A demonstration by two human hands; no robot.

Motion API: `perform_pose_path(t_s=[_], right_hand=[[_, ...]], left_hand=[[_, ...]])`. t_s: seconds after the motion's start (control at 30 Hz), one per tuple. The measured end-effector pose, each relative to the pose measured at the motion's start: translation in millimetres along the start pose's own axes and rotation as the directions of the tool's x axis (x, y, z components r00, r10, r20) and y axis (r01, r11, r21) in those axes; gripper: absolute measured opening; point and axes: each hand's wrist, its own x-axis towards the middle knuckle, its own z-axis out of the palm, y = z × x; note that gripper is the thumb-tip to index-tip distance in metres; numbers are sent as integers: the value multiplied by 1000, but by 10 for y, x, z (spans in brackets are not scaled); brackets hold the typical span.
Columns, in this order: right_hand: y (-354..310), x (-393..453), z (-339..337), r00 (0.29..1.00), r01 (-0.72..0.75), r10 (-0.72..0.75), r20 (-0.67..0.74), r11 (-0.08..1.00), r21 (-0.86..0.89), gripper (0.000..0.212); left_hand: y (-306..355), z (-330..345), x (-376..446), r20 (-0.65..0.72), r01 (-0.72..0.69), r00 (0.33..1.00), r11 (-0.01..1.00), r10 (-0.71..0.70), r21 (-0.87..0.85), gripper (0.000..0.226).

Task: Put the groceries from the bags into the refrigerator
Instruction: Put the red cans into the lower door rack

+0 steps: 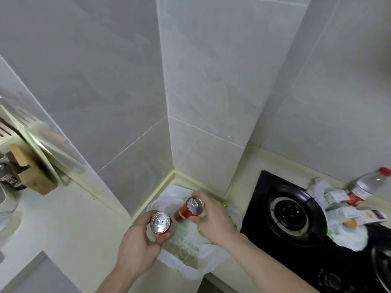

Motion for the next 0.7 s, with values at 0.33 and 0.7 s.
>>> perform_pose_path(t_s=[0.33, 0.7], right_hand=[[380, -1689, -1118, 898, -108, 236, -371, 937, 333, 62], [837, -3947, -2155, 566, -64, 377, -733, 907, 417, 65]], left_hand=[[1188, 333, -304, 151, -347, 919, 929, 364, -127, 55], [2888, 1398, -1598, 324, -573, 655, 728, 683, -376, 55]])
